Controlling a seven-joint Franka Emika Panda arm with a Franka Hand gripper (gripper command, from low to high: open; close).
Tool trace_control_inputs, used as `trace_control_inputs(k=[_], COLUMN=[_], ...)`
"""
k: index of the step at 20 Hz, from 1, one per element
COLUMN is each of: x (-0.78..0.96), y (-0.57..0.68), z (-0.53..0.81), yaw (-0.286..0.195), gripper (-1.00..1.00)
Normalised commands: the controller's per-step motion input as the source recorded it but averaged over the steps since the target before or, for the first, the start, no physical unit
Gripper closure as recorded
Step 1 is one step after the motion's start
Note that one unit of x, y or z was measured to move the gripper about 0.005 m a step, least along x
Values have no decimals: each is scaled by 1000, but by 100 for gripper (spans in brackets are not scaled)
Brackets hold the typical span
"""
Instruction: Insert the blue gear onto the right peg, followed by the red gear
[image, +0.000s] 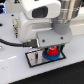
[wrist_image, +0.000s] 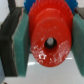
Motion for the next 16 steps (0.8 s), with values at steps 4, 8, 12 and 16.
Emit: trace_control_inputs(k=[4, 8, 12, 16], x=[133, 69, 55, 0], y=[68, 88, 122, 35], z=[-9, 278, 433, 507], yaw=[0, 0, 0, 0], gripper=[-100, -100, -100, -100])
